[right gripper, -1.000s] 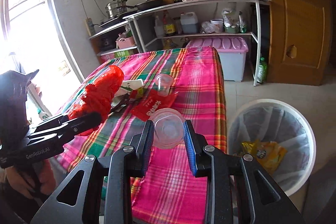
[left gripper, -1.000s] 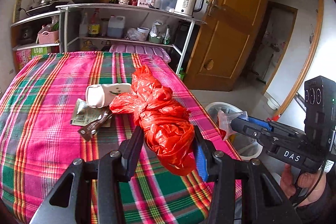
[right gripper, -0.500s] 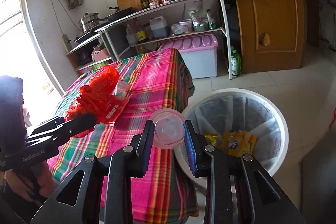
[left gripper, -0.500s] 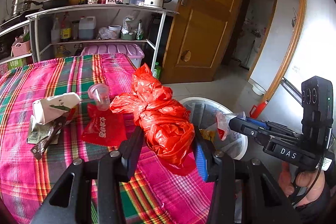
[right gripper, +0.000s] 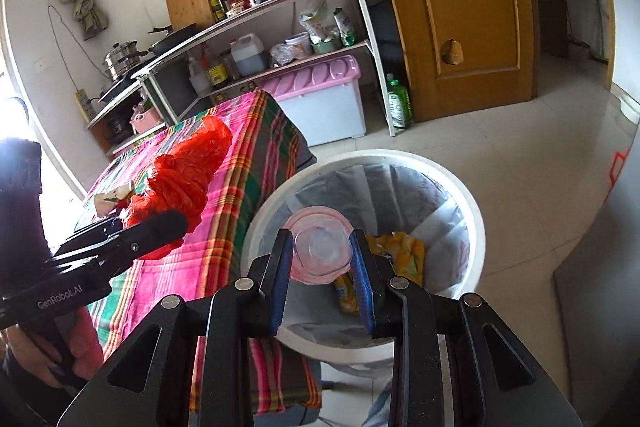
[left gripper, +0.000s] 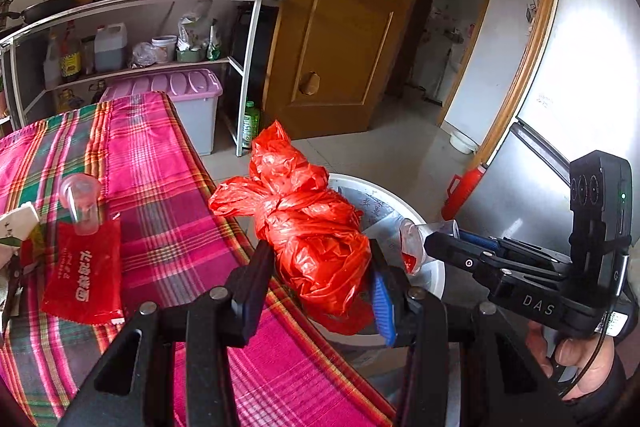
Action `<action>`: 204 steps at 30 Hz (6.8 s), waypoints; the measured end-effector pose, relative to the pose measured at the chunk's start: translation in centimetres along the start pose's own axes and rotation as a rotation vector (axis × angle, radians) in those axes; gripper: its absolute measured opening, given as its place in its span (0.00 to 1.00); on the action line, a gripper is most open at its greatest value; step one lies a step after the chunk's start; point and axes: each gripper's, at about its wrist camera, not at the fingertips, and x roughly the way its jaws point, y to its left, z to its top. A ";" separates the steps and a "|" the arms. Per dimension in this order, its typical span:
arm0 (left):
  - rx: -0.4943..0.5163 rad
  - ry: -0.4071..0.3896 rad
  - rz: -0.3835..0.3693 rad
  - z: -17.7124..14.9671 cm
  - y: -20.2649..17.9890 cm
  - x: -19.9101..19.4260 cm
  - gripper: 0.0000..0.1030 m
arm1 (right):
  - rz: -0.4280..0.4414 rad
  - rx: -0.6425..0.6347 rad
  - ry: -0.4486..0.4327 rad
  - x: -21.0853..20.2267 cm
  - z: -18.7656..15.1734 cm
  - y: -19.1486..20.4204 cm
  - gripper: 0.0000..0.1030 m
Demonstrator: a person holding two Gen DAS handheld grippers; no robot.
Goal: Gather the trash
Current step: 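Open both tools over the bin to drop the red bag and cup, then move both open tools back over the remaining table trash, then grasp the white carton with the left tool while the right tool grasps the clear cup and red packet, then carry the carton, cup and packet over the bin and open both tools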
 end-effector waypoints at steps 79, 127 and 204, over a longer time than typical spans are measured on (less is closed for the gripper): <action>-0.269 -0.181 0.340 -5.4 16.7 -13.1 0.52 | 0.181 -0.261 0.099 4.6 0.1 16.1 0.45; -0.358 -0.006 0.199 0.1 27.4 -5.3 0.72 | 0.219 -0.284 0.190 17.5 5.5 21.6 0.45; -0.126 -0.053 0.060 0.9 6.5 -2.7 0.51 | 0.049 -0.047 0.077 4.4 2.0 4.7 0.26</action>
